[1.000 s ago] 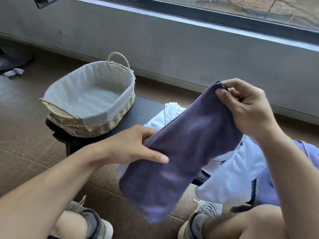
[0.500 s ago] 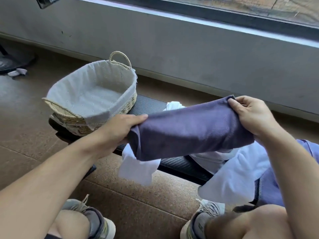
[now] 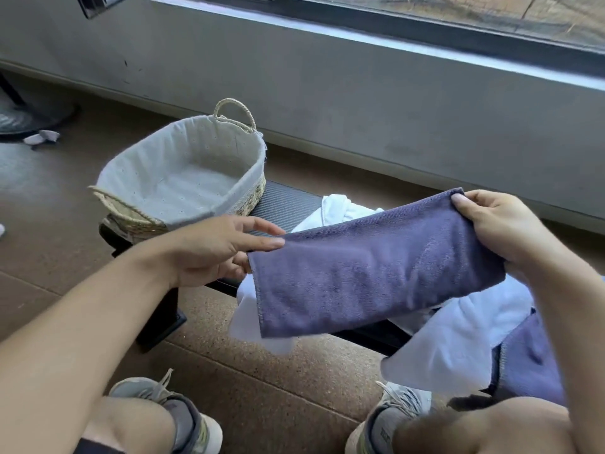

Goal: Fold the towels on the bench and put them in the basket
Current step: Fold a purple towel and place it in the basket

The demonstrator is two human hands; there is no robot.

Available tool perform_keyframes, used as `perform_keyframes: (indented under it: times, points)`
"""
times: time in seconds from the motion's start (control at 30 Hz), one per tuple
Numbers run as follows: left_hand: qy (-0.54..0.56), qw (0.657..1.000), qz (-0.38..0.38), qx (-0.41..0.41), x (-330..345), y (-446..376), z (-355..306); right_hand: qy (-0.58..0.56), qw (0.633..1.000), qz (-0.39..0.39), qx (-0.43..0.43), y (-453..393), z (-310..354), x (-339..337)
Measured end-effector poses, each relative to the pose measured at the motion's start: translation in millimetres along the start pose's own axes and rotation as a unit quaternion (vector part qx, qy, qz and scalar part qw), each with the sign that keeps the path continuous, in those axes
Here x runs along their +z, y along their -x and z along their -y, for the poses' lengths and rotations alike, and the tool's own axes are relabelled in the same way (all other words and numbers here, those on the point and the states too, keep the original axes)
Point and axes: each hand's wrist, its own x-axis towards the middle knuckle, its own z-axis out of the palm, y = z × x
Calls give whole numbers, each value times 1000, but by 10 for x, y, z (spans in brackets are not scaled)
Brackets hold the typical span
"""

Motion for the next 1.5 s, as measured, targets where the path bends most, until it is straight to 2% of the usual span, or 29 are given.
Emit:
perform_keyframes:
  times: [0.1,0.17,0.27,0.33,0.37,0.43,0.47,0.53,0.6,0.7,0.9,1.1,1.5]
  points:
    - [-42,991,-120,34,18,-132,126,90,996,2,-5,13,-40,73]
    - [-113,977,-172,52,110,-220,203,125,992,20,6,10,-67,160]
    - [-144,962,-213,96,163,-306,238,195,980,31,21,21,-33,202]
    - [-141,952,-230,145,205,-289,208,289,957,-4,0,78,43,210]
    - [-141,948,-234,164,239,-266,192,299,953,-27,-34,136,116,242]
    - [-124,947,-224,194,338,-206,170,214,968,-22,-129,302,323,374]
    - [-109,949,-213,205,399,-167,161,156,972,19,-172,419,440,467]
    - [-85,953,-193,216,491,-98,154,119,955,128,-240,665,607,659]
    - [-74,958,-178,212,549,-34,150,142,930,188,-281,838,669,821]
    - [-45,970,-140,195,586,53,138,143,924,199,-293,895,633,955]
    - [120,984,-77,104,572,102,57,115,928,188,-302,860,587,1032]
    - [114,982,-85,121,569,79,90,164,912,189,-325,850,611,1006]
    - [102,978,-116,143,567,83,97,97,908,243,-328,866,669,939]
